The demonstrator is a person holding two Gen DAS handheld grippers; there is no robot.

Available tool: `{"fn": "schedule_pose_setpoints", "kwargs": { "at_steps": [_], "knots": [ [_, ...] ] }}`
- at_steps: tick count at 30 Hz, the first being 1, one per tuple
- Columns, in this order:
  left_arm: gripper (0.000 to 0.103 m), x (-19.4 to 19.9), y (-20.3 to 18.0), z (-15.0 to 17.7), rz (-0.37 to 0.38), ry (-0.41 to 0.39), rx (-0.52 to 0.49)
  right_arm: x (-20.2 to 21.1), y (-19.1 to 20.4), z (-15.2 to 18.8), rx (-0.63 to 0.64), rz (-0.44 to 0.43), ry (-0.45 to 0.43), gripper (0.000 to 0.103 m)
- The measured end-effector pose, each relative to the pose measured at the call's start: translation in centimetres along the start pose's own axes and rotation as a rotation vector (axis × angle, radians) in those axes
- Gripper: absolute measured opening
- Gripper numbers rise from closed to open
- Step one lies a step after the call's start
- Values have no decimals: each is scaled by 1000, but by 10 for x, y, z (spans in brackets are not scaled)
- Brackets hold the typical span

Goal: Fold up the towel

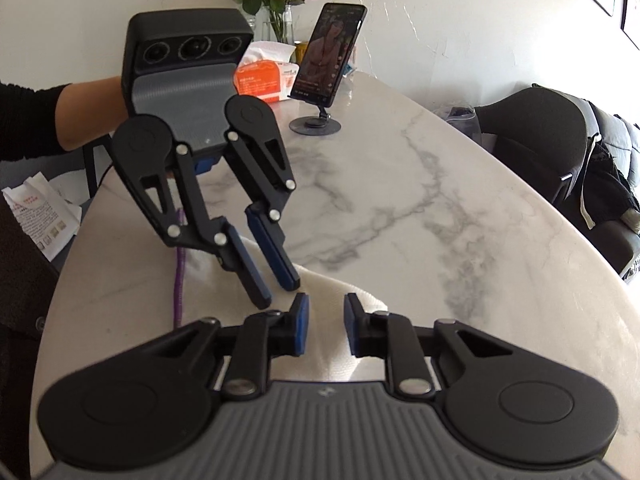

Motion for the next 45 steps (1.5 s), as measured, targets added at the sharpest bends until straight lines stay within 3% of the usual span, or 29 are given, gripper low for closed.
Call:
{"fn": "schedule_pose_setpoints", "kwargs": {
  "at_steps": [7, 11, 12, 13, 14, 15, 17, 20, 22, 24, 26, 30, 35, 41, 45],
  "knots": [
    [17, 1, 7, 9, 11, -34, 36, -23, -12, -20, 6, -4, -3, 17],
    [17, 4, 7, 10, 1, -24, 39, -33, -17, -31, 0, -4, -3, 22],
    [17, 5, 7, 6, -12, -15, 48, -31, -19, -27, -17, -1, -1, 31],
    [20, 6, 7, 3, -27, -5, 57, -28, -20, -27, -37, 8, -3, 49],
    [24, 8, 7, -2, -49, 1, 72, -23, -20, -30, -59, 31, -3, 57],
    [37, 11, 7, -7, -71, 5, 88, -18, -20, -32, -80, 59, 1, 67],
    [49, 21, 5, -17, -154, 9, 111, -7, -17, -37, -106, 113, 14, 72],
    [59, 35, 0, -28, -249, 27, 155, 10, -10, -41, -147, 207, 30, 92],
    [74, 40, 0, -32, -300, 51, 202, 21, -4, -42, -175, 254, 29, 101],
    [84, 44, 1, -32, -399, 94, 281, 27, -2, -38, -222, 301, 37, 103],
    [86, 48, -1, -33, -474, 113, 326, 34, 0, -34, -272, 348, 46, 103],
    [101, 58, -8, -38, -564, 108, 385, 46, 2, -25, -380, 448, 62, 103],
    [102, 71, -19, -42, -680, 123, 437, 57, 11, -10, -528, 540, 134, 103],
    [102, 81, -38, -45, -715, 138, 478, 58, 27, 8, -636, 564, 231, 103],
    [102, 81, -51, -47, -673, 168, 527, 61, 38, 16, -688, 582, 220, 103]
  ]
}}
Point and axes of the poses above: each gripper's, at about its wrist camera, not at the fingertips, and x roughly against the way its jaws point, y to its left, z to its underside, the point moved 8 cm from there along -x, roughly the way its jaws point, and after that the axes turned 6 degrees about -z, right-handed, at the moved point
